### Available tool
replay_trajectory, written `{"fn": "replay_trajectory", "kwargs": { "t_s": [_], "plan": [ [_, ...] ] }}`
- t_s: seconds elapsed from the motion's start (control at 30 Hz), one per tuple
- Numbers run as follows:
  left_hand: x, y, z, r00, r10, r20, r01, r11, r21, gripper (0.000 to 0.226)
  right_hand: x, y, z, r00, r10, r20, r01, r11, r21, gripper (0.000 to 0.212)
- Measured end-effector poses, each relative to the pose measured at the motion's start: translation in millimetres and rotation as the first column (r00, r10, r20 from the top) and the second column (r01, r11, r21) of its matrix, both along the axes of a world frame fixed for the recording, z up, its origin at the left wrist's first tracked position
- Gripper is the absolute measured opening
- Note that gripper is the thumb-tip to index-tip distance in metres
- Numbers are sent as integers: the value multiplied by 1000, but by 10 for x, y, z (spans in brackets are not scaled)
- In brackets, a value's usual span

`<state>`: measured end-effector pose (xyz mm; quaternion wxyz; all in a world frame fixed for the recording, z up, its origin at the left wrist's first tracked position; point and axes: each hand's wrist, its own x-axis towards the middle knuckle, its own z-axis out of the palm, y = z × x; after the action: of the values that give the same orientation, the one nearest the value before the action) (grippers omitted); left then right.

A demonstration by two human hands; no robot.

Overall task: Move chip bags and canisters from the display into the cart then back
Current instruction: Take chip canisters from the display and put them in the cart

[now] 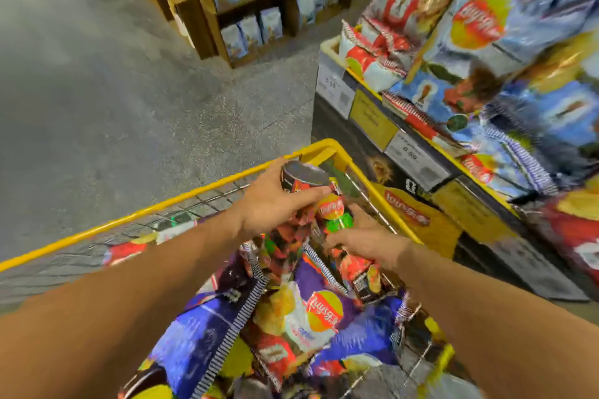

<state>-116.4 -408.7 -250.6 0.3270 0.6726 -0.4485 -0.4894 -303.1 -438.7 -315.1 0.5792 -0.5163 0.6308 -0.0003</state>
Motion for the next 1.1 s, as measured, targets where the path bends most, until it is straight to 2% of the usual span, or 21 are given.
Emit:
{"fn": "replay_trajectory", "kwargs": {
  "t_s": [0.17, 0.23, 0.37, 0.47, 0.53, 0.63, 0.7, 0.77, 0.83, 0.9, 1.0, 1.1],
  "plan": [
    [-66, 216, 431, 998, 59, -11, -60, 993, -100, 46, -144, 274, 622, 983, -36, 181, 41, 999, -24, 67],
    [-91, 257, 583, 986, 160, 42, -152, 977, -148, 46, -210, 357, 774, 970, -60, 234, 72, 996, -42, 62],
    [-213, 357, 894, 915, 387, 114, -349, 901, -257, 54, -402, 522, 1047, 956, -155, 250, 186, 977, -106, 75],
    [-335, 420, 1065, 850, 465, 246, -385, 869, -312, 49, -649, 626, 1270, 937, -233, 261, 288, 937, -196, 58],
    [-414, 434, 1150, 829, 532, 173, -470, 830, -301, 46, -851, 707, 1385, 911, -277, 306, 351, 910, -222, 48],
    [-551, 471, 1286, 837, 540, -90, -547, 823, -153, 51, -1070, 813, 1515, 860, -316, 401, 407, 899, -162, 45],
    [-661, 534, 1343, 883, 371, -288, -396, 918, -30, 49, -1175, 881, 1588, 810, -342, 477, 454, 880, -141, 39],
    [-894, 642, 1413, 903, 101, -418, -84, 995, 58, 45, -1326, 966, 1687, 763, -347, 546, 500, 852, -157, 30],
    [-1151, 754, 1453, 908, -183, -376, 227, 971, 74, 45, -1508, 1041, 1799, 746, -350, 566, 523, 835, -173, 19],
    [-1402, 852, 1462, 893, -361, -267, 401, 909, 112, 41, -1709, 1128, 1908, 724, -368, 583, 555, 813, -175, 17],
    [-1736, 932, 1515, 880, -469, -71, 474, 875, 102, 49, -1990, 1270, 2053, 708, -357, 609, 568, 801, -191, 36],
    [-2144, 961, 1538, 822, -548, -153, 560, 827, 50, 74, -2352, 1396, 2194, 673, -376, 637, 611, 768, -192, 16]
  ]
}}
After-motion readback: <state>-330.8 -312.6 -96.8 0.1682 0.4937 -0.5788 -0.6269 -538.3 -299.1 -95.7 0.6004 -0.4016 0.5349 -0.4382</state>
